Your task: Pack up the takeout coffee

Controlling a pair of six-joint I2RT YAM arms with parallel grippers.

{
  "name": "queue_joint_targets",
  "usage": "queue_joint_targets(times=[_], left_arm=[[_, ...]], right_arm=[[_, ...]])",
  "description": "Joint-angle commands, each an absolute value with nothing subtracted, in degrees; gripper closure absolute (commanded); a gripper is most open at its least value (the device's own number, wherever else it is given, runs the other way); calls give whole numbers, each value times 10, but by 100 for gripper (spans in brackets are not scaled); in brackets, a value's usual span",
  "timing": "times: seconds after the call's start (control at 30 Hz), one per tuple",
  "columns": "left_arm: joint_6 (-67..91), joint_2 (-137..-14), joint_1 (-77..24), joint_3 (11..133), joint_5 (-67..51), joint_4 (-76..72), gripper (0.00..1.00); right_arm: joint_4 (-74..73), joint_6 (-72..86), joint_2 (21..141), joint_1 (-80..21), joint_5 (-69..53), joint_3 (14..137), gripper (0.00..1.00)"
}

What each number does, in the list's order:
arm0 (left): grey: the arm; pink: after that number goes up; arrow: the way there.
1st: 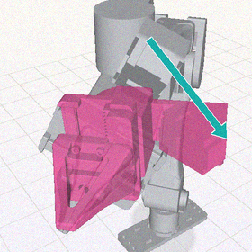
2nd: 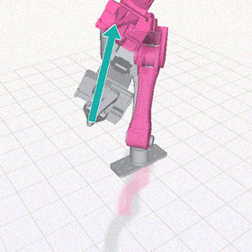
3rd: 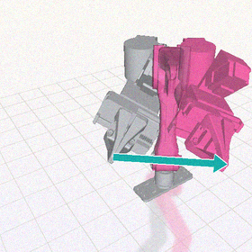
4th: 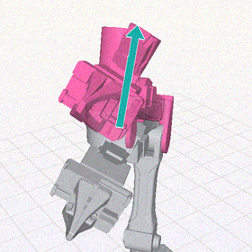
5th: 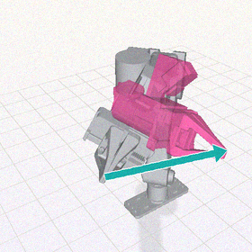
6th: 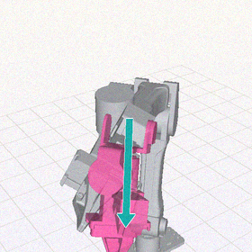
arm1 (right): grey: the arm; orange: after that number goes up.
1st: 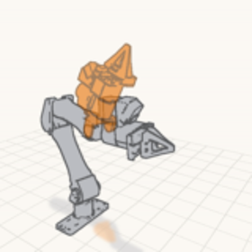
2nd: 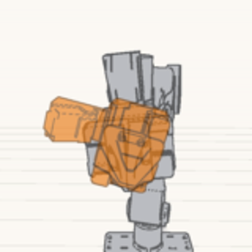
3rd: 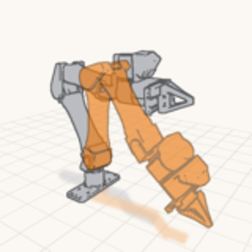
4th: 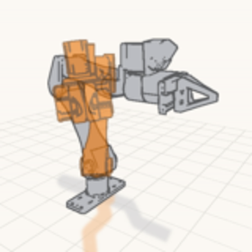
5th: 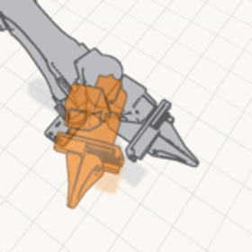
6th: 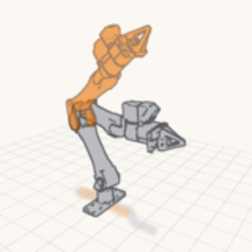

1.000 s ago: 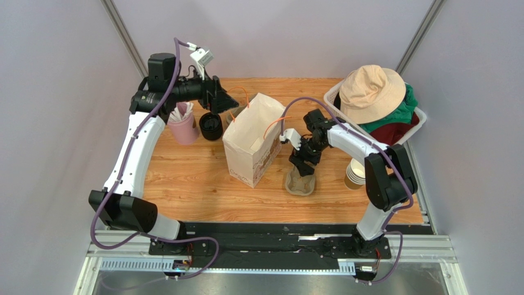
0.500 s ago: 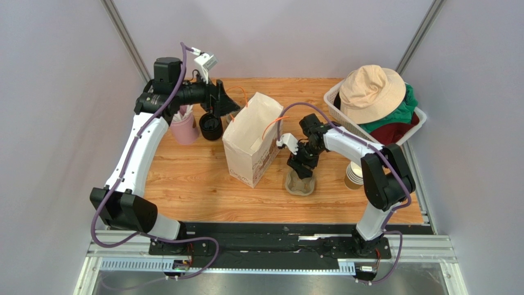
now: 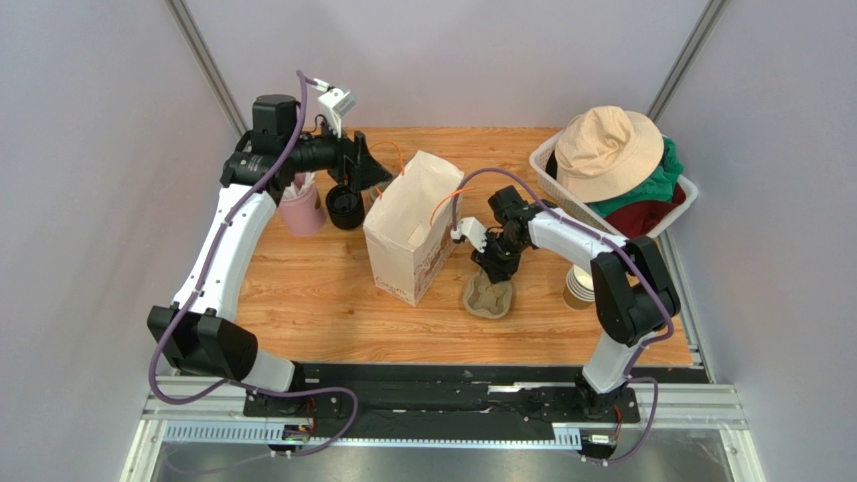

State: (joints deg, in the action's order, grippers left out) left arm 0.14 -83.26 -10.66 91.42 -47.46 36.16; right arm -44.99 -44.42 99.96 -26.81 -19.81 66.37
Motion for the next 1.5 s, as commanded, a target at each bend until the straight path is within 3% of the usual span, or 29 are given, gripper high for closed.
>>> queue_joint_targets(times=[0.0, 0.7, 1.17, 1.47], left_arm=[[-12, -811, -108, 909, -468, 345, 9], [-5, -795, -106, 909, -417, 345, 8], [-3, -795, -111, 897, -425, 332, 8], [-4, -832, -120, 945, -407, 351, 23]], right_arm=[[-467, -459, 962, -257, -177, 679, 79], [-515, -452, 785, -196, -123, 786, 78], [-333, -349, 711, -176, -44, 859, 82], [-271, -295, 752, -217, -18, 950, 82]])
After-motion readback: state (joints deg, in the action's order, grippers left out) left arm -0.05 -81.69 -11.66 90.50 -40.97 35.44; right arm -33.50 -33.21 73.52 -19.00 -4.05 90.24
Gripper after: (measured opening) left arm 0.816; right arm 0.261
